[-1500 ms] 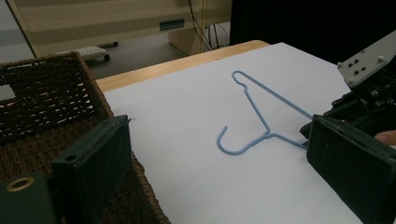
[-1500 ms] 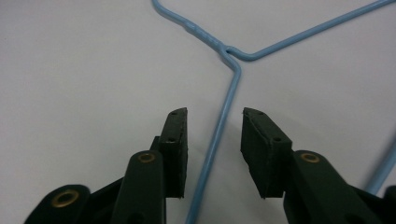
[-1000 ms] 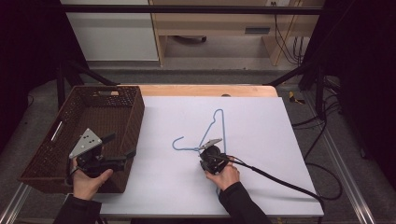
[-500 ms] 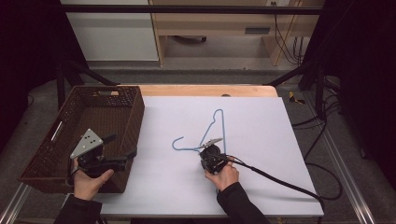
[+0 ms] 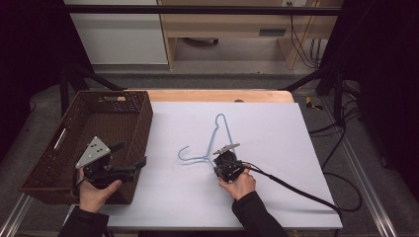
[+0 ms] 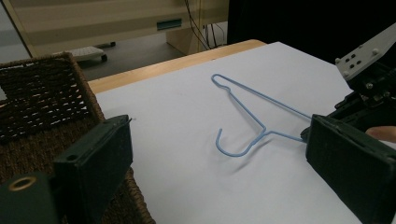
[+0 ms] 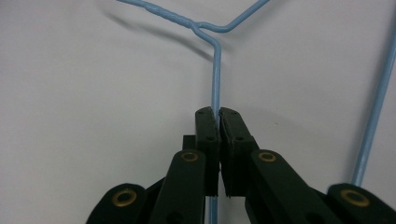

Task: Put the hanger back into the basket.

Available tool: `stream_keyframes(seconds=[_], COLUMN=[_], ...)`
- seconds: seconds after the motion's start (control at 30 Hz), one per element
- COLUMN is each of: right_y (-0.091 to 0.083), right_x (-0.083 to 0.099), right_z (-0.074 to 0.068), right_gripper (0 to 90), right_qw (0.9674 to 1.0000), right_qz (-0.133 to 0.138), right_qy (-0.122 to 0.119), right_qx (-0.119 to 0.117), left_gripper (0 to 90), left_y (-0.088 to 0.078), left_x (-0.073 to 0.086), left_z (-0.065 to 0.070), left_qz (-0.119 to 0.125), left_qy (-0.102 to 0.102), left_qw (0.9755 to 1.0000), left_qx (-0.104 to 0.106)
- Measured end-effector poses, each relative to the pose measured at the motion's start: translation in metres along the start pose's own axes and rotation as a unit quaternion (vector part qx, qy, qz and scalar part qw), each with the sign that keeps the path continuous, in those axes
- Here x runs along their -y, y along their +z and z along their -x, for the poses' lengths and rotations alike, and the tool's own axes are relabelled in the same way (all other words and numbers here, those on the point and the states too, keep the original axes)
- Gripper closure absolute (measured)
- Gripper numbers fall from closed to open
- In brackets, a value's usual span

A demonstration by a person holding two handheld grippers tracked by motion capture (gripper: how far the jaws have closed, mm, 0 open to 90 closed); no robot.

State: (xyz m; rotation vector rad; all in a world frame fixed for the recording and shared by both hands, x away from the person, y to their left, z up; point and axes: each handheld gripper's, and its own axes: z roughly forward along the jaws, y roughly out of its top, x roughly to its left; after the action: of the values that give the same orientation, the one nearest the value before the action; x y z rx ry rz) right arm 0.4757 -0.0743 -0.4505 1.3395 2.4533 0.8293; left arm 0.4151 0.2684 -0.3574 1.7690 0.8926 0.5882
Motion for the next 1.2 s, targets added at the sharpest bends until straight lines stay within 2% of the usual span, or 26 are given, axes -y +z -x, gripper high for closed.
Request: stream_keyframes(seconds=[0.3,0.53,0.73,0.83,0.87,0.97,1.0,1.1,1.13,1.2], right_y=[-0.021,-0.041,-0.050,-0.055,-0.057,-0.061,-0.062,-0.063,-0.064,-0.064], right_x=[-0.006,-0.006,-0.003,-0.001,0.000,0.000,0.001,0.002,0.003,0.003], right_z=[0.008,0.022,0.031,0.034,0.036,0.038,0.039,0.040,0.041,0.041], right_gripper=[87.8,87.8,87.8,87.8,87.8,87.8,87.7,87.8,87.8,87.8], right_qw=[0.9992,0.9967,0.9947,0.9941,0.9938,0.9930,0.9930,0.9929,0.9927,0.9925], right_qz=[0.026,0.054,0.066,0.071,0.074,0.080,0.079,0.079,0.080,0.081], right_qy=[0.005,0.010,0.016,0.016,0.009,0.012,0.015,0.017,0.016,0.015], right_qx=[-0.031,-0.060,-0.077,-0.081,-0.082,-0.086,-0.087,-0.088,-0.089,-0.090], left_gripper=[7.0,7.2,8.0,8.7,9.1,10.4,11.0,12.2,14.4,14.7], left_y=[0.004,0.015,0.033,0.040,0.046,0.053,0.061,0.068,0.076,0.080], left_x=[0.000,0.001,0.005,0.005,0.005,0.006,0.006,0.006,0.006,0.006], left_z=[0.010,0.025,0.043,0.048,0.053,0.057,0.059,0.062,0.062,0.063], left_qz=[-0.003,-0.010,-0.022,-0.027,-0.032,-0.036,-0.038,-0.040,-0.042,-0.044], left_qy=[0.006,0.009,0.010,0.014,0.016,0.015,0.012,0.011,-0.001,-0.003], left_qw=[0.9999,0.9994,0.9984,0.9980,0.9974,0.9969,0.9964,0.9962,0.9950,0.9948], left_qx=[0.012,0.032,0.050,0.055,0.063,0.068,0.075,0.077,0.090,0.092])
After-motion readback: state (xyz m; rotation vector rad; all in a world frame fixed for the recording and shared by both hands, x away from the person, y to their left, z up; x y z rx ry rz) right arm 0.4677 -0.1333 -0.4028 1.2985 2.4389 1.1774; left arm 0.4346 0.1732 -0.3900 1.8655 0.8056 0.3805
